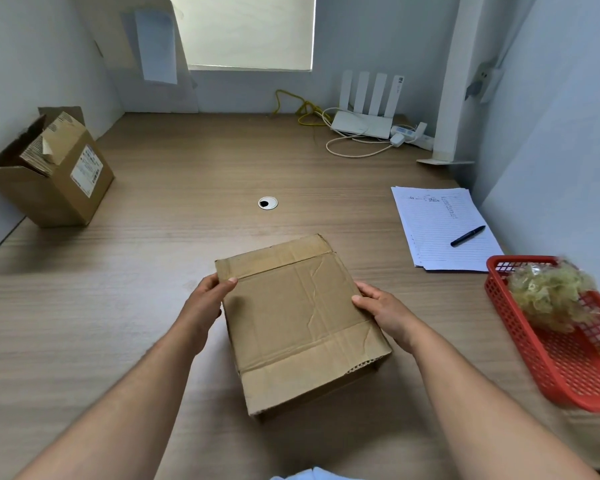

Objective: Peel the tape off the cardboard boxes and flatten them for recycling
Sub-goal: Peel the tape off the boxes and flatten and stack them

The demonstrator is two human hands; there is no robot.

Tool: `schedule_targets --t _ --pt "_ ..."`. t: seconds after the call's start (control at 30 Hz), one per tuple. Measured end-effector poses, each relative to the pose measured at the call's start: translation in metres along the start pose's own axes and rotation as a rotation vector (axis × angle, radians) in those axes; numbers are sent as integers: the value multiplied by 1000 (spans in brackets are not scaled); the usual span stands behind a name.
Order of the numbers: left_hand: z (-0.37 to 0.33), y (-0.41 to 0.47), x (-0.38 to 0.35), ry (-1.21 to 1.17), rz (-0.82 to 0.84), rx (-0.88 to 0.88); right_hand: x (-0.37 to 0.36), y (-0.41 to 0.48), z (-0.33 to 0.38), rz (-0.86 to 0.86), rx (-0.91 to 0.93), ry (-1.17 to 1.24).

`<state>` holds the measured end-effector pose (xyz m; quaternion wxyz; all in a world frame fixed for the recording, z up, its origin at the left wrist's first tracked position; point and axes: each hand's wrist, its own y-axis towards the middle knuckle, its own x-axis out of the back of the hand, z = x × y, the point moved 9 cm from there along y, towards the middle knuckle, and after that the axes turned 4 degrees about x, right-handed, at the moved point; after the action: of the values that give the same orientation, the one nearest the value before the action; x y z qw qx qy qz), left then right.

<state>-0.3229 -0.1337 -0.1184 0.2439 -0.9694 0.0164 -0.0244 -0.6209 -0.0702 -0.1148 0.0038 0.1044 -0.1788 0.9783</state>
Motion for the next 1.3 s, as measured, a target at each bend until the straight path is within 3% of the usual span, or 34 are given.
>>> schedule_targets --t 0.1,0.37,0.6,0.73,0.83,0.93,1.13,1.2,1.3 --pt "6 -2 8 -60 -62 7 8 4 5 -30 15 -143" --pt "13 -17 3 -143 -80 -9 36 6 20 -383 -67 -803" --pt "13 -38 38 -41 -460 -135 38 -11 35 -645 42 -672" --pt "20 -49 48 -104 -651 -49 32 -13 38 -645 80 -617" --pt "29 -46 18 -251 -439 55 24 -15 35 -594 75 -621" --pt "27 -55 -32 -216 -138 92 12 -14 27 -501 36 -596" --pt "34 -88 -105 241 436 110 -21 -9 20 -323 -12 -610" --pt "31 -87 -94 384 425 93 -22 -9 19 -309 -54 -599" --pt "11 -71 -47 353 91 -9 -23 -7 16 -266 -93 -585"
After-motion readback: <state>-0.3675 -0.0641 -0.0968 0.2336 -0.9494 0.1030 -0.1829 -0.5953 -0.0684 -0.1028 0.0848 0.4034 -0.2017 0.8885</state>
